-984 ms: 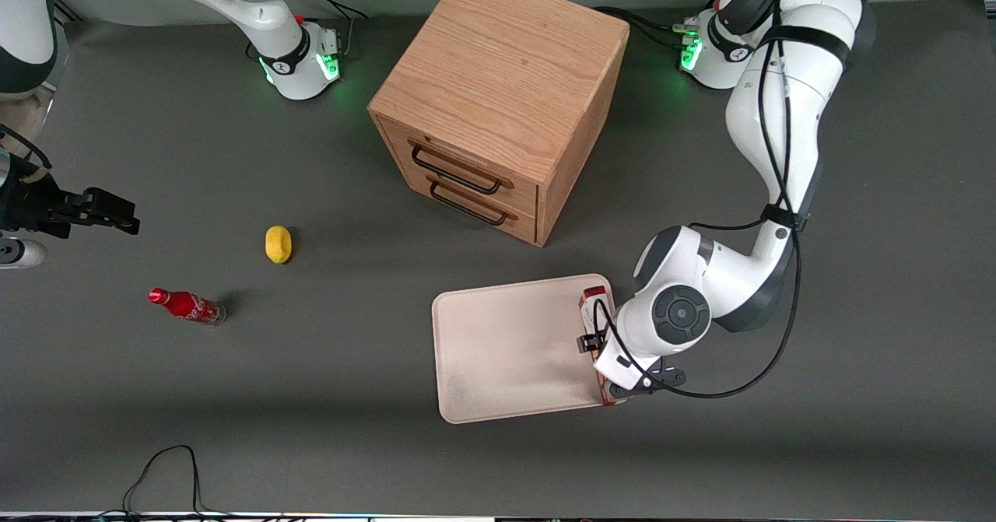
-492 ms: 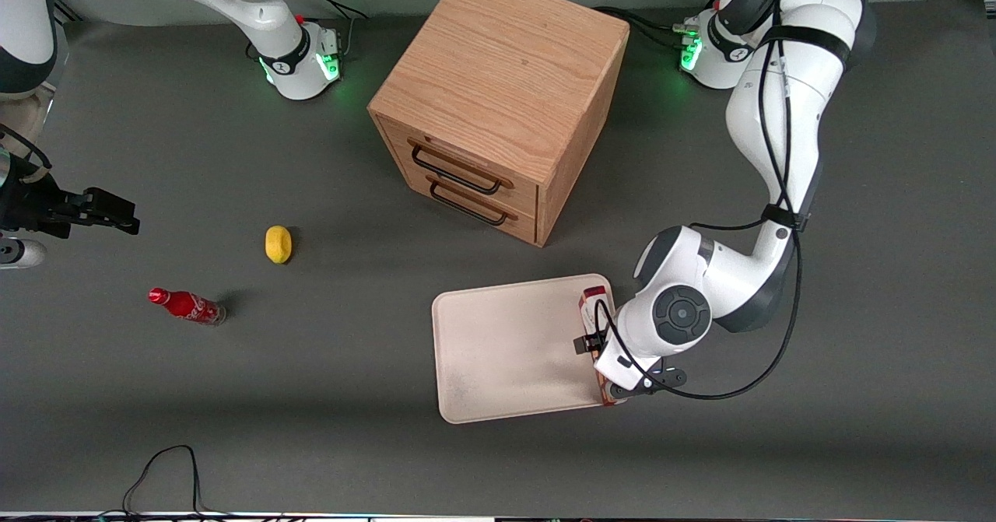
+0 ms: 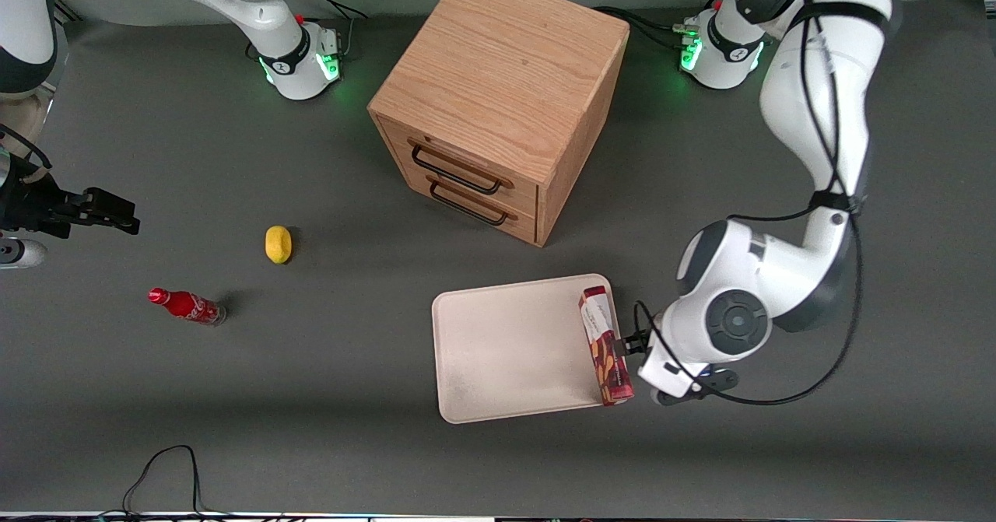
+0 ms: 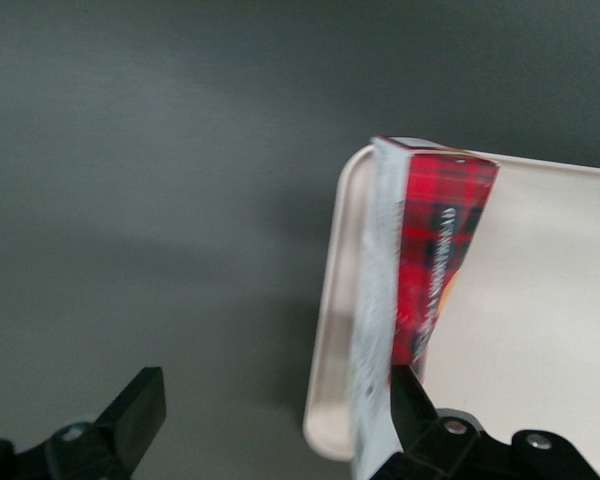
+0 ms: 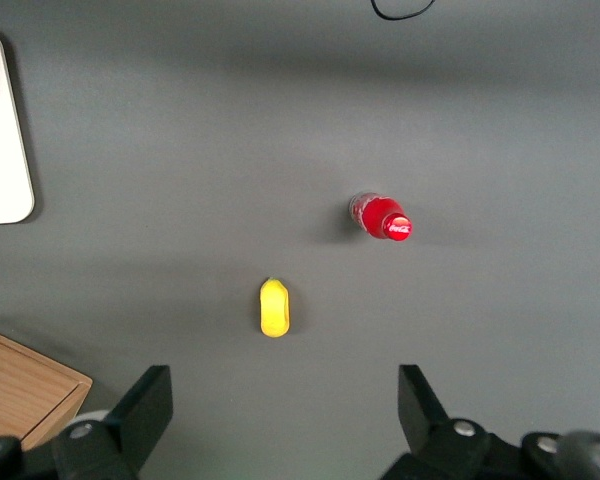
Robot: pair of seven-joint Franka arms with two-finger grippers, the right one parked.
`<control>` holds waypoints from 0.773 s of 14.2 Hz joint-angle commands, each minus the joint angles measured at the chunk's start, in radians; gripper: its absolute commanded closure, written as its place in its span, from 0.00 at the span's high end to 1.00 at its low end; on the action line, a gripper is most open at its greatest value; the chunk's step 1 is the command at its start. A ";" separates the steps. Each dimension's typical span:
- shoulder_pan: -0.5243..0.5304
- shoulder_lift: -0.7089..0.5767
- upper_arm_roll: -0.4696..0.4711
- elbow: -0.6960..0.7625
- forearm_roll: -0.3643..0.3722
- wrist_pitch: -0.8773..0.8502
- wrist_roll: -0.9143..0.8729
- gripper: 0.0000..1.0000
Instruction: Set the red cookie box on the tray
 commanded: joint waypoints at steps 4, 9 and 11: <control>0.168 -0.353 -0.029 -0.297 -0.054 -0.107 0.180 1.00; 0.355 -0.638 -0.028 -0.561 -0.109 -0.113 0.400 1.00; 0.412 -0.712 -0.020 -0.592 -0.123 -0.168 0.451 1.00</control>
